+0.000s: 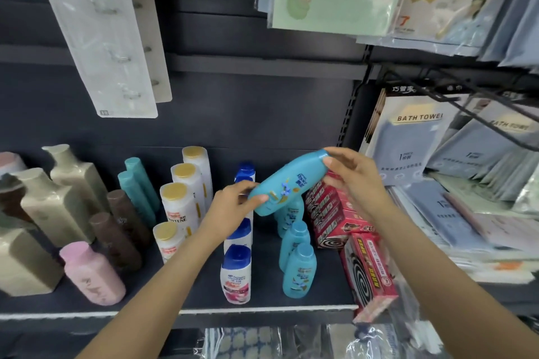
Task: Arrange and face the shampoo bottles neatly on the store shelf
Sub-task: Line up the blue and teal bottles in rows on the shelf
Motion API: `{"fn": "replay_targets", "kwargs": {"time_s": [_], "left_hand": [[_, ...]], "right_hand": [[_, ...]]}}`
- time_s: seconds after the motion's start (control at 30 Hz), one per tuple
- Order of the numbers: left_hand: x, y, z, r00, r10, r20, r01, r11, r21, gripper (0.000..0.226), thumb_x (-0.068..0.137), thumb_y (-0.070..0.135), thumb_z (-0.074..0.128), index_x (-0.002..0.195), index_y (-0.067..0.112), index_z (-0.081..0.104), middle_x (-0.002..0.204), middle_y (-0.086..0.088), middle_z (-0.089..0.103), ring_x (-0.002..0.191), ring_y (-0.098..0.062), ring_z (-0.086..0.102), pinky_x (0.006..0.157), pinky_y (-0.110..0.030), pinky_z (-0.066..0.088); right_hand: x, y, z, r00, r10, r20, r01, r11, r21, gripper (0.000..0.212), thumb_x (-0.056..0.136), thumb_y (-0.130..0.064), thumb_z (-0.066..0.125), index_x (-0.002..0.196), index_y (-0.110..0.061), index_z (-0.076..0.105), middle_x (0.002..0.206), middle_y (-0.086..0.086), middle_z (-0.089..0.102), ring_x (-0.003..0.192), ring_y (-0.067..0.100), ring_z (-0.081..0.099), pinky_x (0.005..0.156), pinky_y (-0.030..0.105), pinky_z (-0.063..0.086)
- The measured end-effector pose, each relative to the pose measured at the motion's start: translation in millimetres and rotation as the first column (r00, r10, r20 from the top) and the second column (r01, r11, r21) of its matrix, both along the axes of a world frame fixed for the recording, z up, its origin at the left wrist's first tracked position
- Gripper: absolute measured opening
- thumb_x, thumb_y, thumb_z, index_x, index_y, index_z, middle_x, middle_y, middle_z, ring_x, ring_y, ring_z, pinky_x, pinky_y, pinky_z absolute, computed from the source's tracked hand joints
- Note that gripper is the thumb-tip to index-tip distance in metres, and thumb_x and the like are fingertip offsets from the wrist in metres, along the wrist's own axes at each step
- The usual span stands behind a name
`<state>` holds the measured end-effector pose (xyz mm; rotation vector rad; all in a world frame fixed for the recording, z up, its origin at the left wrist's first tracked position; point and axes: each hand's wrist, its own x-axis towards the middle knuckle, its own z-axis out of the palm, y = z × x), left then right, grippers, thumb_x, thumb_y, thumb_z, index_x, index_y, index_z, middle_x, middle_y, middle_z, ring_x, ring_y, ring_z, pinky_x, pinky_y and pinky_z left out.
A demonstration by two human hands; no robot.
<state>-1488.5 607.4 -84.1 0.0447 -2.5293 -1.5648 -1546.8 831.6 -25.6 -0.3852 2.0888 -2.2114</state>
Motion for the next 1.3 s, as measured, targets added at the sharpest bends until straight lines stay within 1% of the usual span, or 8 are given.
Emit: {"fn": "replay_targets", "kwargs": {"time_s": [0.07,0.13,0.3,0.43,0.6,0.77,1.1,1.3], "left_hand": [[2.3,3.0,6.5,0.999,-0.013,0.044,0.001,0.965,0.264,0.015,0.088,0.025,0.061,0.102,0.021,0.062,0.101,-0.007,0.068,0.093,-0.021,0.068,0.076,-0.032,0.058],[5.9,5.5,13.6,0.993,-0.041,0.115,-0.009,0.916,0.401,0.014,0.090,0.024,0.058,0.103,0.019,0.058,0.101,-0.009,0.066,0.087,-0.020,0.070,0.070,-0.031,0.059],[7.9,8.2,24.8,0.960,-0.118,0.255,-0.024,0.869,0.494,0.010,0.096,0.028,0.049,0.104,0.022,0.051,0.107,-0.011,0.063,0.089,-0.028,0.070,0.071,-0.031,0.059],[10.7,9.0,30.9,0.983,-0.058,0.176,-0.067,0.776,0.627,0.011,0.092,0.019,0.054,0.101,0.011,0.053,0.114,-0.016,0.058,0.098,-0.031,0.065,0.064,-0.022,0.057],[19.5,6.9,30.5,0.992,0.114,-0.047,-0.077,0.868,0.490,0.018,0.086,0.013,0.064,0.102,0.015,0.058,0.102,-0.007,0.063,0.098,-0.019,0.064,0.077,-0.025,0.057],[28.8,8.9,38.7,0.974,0.162,-0.160,-0.096,0.930,0.355,0.032,0.077,0.005,0.072,0.103,0.021,0.062,0.094,0.007,0.065,0.070,0.005,0.060,0.050,-0.006,0.042],[37.1,2.1,35.9,0.985,0.115,-0.127,-0.061,0.927,0.371,0.055,0.069,0.000,0.077,0.112,0.027,0.057,0.100,0.015,0.065,0.088,0.007,0.063,0.070,-0.010,0.051],[37.4,-3.3,30.8,0.974,0.070,-0.216,-0.061,0.997,0.048,0.066,0.065,-0.001,0.081,0.113,0.033,0.051,0.112,0.012,0.052,0.099,0.008,0.054,0.076,-0.007,0.048]], "right_hand": [[4.1,4.2,-1.6,0.999,-0.016,0.049,0.022,0.994,-0.107,0.016,0.090,-0.007,0.058,0.102,-0.014,0.064,0.105,0.004,0.066,0.101,0.016,0.064,0.074,0.021,0.056],[9.0,5.0,-2.4,0.998,-0.016,0.062,0.026,0.987,-0.157,0.016,0.090,-0.005,0.057,0.102,-0.013,0.064,0.102,0.002,0.067,0.098,0.013,0.065,0.073,0.020,0.056],[13.2,3.6,-6.2,0.998,-0.027,0.065,0.037,0.985,-0.167,0.018,0.090,-0.007,0.057,0.106,-0.011,0.064,0.107,0.005,0.067,0.103,0.016,0.064,0.081,0.026,0.056],[15.5,3.8,-6.1,0.998,0.007,0.063,0.005,0.983,-0.186,0.018,0.092,-0.007,0.055,0.105,-0.015,0.065,0.107,0.002,0.069,0.104,0.014,0.065,0.086,0.027,0.055],[17.5,-0.3,-8.2,0.988,0.011,0.154,0.002,0.997,-0.083,0.022,0.095,-0.013,0.053,0.113,-0.023,0.061,0.106,0.006,0.068,0.096,0.021,0.069,0.087,0.030,0.055],[21.3,-7.9,-9.7,0.973,-0.046,0.225,0.079,0.987,-0.137,0.018,0.091,-0.017,0.060,0.104,-0.006,0.062,0.106,0.012,0.064,0.090,0.024,0.070,0.076,0.025,0.058],[21.6,-9.6,-9.4,0.954,0.065,0.293,0.059,0.917,-0.396,0.025,0.090,-0.004,0.056,0.114,0.001,0.060,0.103,0.012,0.069,0.095,0.017,0.069,0.079,0.025,0.057],[20.0,-4.0,-8.7,0.953,0.205,0.223,-0.084,0.887,-0.455,0.040,0.080,0.000,0.059,0.120,-0.004,0.058,0.114,0.015,0.066,0.110,0.021,0.063,0.087,0.028,0.055]]}}
